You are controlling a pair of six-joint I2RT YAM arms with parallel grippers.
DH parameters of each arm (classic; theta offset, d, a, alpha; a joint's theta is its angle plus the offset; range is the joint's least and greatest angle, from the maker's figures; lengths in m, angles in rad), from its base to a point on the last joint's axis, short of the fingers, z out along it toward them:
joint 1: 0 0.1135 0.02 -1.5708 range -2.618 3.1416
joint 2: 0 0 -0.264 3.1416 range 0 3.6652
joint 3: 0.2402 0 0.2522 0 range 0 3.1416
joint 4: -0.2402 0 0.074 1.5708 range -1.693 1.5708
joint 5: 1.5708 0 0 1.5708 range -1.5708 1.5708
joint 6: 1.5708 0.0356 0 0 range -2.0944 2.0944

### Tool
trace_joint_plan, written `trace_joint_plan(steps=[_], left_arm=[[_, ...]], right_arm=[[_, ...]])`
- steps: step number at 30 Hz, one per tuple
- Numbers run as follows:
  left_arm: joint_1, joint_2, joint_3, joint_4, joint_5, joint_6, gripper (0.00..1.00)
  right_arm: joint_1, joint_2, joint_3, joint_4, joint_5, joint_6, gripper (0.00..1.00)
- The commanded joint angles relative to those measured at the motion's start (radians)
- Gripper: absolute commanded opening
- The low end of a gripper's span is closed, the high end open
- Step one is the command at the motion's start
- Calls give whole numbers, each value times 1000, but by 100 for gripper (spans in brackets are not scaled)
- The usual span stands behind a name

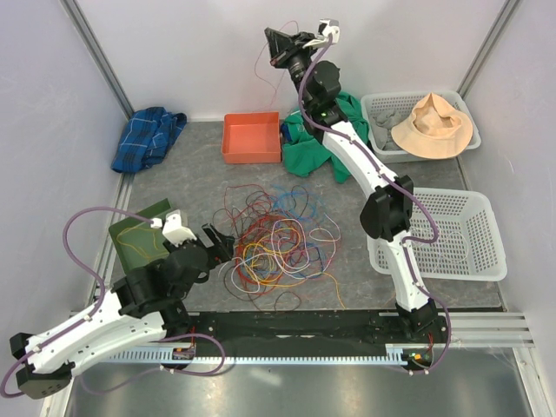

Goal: Untangle the cables

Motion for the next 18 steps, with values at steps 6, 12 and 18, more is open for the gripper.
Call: trace_joint_plan(steps=[6,12,18], left_arm=[[4,19,25,41,-35,-39,98],[2,42,36,53,-20,-36,98],[2,30,19,99,-52,-15,100]], right_arm=[[-2,-64,92,142,-20,32,0],[-3,-101,104,165,-15,17,0],[-12,-136,32,153,-49,37,0]])
